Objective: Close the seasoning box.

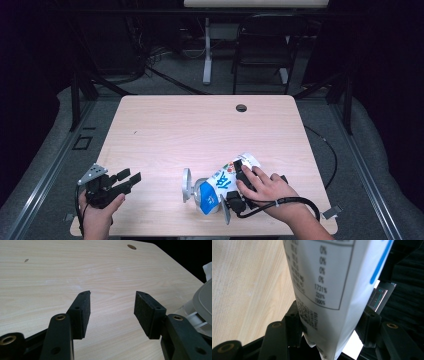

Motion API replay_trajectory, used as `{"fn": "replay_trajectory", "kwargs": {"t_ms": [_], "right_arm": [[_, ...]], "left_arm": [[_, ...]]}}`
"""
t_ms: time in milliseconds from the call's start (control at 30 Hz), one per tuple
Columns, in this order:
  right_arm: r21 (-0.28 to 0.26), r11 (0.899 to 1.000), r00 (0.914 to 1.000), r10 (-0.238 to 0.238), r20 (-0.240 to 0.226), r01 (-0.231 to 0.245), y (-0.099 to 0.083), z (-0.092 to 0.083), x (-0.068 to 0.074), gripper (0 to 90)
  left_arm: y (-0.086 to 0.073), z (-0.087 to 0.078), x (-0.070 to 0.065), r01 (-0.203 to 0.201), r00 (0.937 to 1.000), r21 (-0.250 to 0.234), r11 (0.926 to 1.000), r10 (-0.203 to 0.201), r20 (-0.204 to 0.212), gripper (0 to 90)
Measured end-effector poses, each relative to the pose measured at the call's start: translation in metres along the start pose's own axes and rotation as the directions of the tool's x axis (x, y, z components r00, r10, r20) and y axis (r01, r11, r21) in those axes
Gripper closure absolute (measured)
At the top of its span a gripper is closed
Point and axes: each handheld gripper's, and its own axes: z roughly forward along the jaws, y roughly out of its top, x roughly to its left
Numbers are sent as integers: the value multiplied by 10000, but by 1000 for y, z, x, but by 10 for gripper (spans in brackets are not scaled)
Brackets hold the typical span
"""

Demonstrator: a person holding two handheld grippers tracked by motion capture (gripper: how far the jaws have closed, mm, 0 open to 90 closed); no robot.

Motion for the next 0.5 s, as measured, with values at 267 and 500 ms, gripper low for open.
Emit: {"fn": "replay_trajectory", "kwargs": {"t_ms": [267, 500], "right_arm": [[-1, 10000, 10000, -41, 25, 41, 0, 0, 0, 471], [4, 10000, 9999, -98, 49, 98, 0, 0, 0, 472]], "left_arm": [[0, 0, 0, -3, 10000, 23, 10000, 3, 15, 478], [0, -1, 0, 13, 10000, 24, 10000, -13, 8, 478]]}}
